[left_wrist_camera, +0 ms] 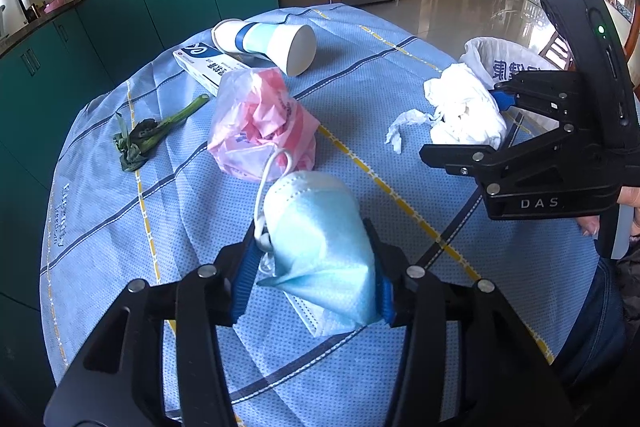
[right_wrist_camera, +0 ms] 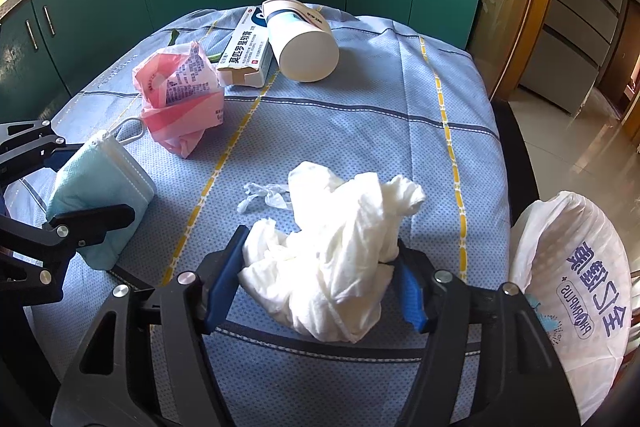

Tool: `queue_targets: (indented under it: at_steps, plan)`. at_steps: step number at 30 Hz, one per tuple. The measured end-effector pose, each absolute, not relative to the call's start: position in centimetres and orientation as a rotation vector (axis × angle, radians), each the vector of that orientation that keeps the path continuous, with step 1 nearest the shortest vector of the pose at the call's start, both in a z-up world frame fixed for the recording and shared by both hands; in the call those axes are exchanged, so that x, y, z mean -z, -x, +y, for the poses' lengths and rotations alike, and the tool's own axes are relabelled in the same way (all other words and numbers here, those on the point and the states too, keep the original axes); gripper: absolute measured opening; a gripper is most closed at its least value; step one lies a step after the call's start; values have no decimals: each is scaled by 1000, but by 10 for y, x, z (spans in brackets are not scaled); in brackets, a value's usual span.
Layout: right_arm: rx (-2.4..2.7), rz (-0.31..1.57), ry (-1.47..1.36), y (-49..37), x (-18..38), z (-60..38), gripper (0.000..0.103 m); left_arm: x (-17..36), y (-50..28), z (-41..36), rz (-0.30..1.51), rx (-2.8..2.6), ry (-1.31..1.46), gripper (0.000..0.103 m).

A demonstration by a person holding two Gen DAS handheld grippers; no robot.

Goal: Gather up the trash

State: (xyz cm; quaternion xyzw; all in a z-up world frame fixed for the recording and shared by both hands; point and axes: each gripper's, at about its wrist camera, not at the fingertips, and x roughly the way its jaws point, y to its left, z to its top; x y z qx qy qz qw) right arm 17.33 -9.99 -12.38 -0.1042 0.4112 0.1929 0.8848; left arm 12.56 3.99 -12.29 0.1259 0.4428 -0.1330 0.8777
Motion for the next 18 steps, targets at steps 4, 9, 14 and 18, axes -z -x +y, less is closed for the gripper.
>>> queue_targets:
  at_steps: [4,9,14,18]
  plan:
    - [-398,856,216,-173,124,-100,68,123,-126,40,924,277,-266,50]
    - [-395,857,217,-174,124,-100,69,124,-126,39,925,274,-269,51]
    - [-396,857,216,-175,124,-100,69,124,-126,39,925,274,-269,51]
    - [-396,857,216,-175,124,-100,70,124,-126,40,925,274,-269,51]
